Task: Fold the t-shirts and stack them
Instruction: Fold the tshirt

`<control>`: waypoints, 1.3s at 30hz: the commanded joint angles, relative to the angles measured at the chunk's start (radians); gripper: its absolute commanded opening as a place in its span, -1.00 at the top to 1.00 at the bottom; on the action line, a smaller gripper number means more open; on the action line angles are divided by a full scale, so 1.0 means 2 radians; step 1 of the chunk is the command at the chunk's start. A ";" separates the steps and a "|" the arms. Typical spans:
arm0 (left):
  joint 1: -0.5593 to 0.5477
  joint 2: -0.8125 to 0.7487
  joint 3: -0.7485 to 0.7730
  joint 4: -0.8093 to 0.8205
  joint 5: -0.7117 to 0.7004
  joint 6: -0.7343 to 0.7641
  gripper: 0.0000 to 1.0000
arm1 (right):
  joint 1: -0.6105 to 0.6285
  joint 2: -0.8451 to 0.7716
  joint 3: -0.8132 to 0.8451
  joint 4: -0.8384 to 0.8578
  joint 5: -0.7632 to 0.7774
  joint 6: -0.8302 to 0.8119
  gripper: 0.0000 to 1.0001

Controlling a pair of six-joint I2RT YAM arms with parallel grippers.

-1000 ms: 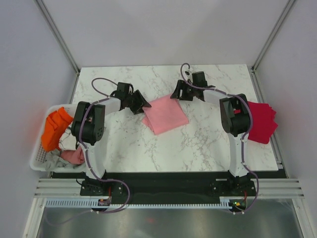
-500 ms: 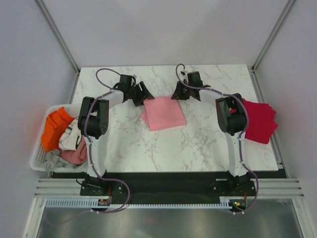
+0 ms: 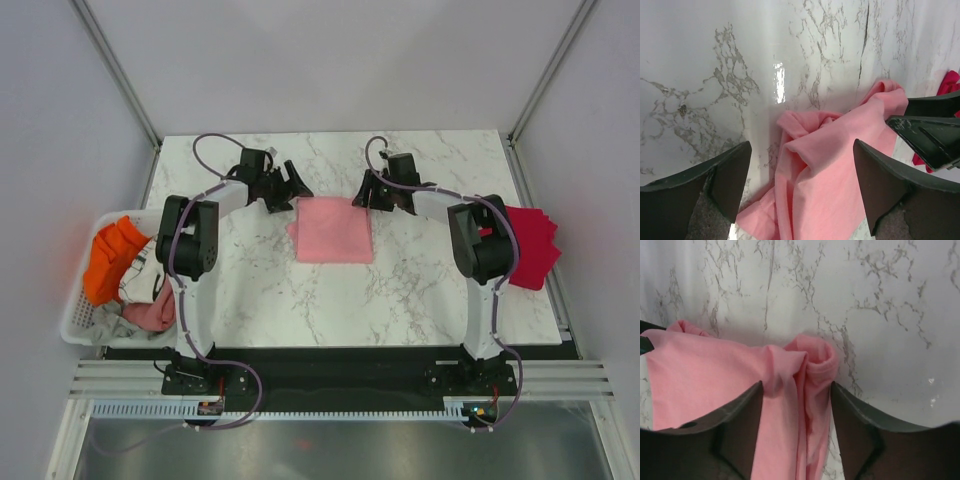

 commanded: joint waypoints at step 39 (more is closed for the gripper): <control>-0.022 0.030 0.027 -0.046 0.004 0.043 0.19 | -0.055 -0.037 -0.040 -0.342 0.578 -0.007 0.45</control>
